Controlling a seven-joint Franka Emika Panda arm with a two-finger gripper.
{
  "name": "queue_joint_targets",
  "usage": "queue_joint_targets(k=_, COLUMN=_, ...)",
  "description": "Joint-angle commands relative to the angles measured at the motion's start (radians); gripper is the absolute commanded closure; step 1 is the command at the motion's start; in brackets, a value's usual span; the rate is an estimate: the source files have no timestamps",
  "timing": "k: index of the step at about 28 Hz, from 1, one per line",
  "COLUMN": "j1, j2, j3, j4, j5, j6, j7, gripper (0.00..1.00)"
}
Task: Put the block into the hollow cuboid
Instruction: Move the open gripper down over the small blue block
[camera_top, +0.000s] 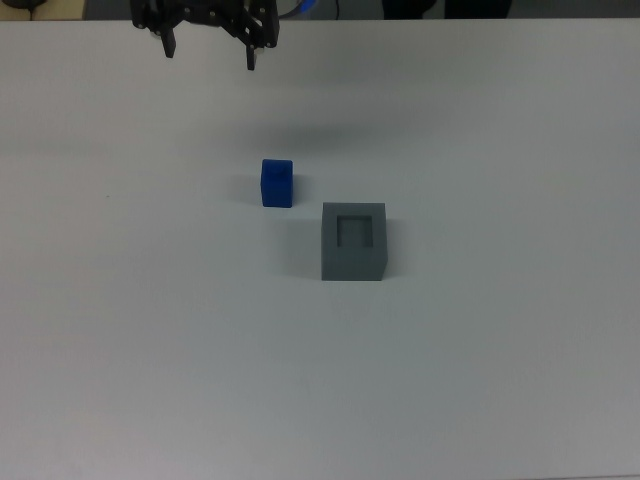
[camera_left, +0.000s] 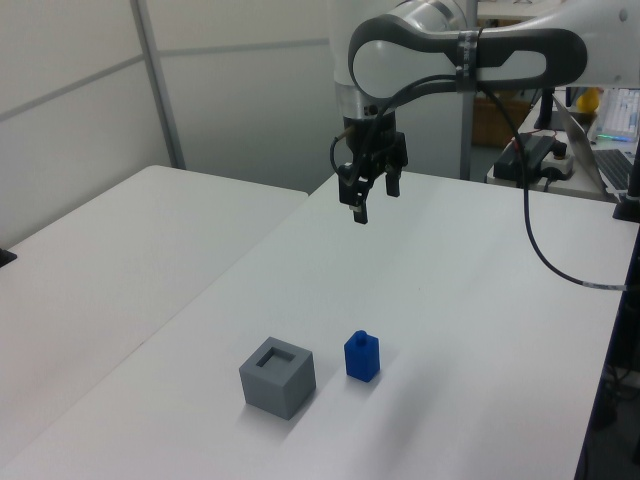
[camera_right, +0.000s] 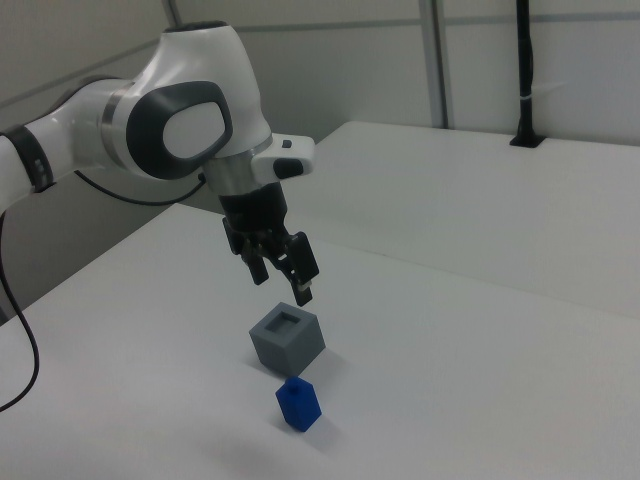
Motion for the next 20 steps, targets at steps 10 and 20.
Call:
queue_joint_targets(k=10, j1=-0.042, j2=-0.021, j3=0.084, j4=-0.317, j5=0.060, j6=0.296, j7=-0.109, gripper=0.00)
queue_joint_targets(k=20, j1=-0.046, j2=0.040, j3=0.113, j4=-0.394, j5=0.028, j6=0.345, j7=-0.104, gripper=0.00)
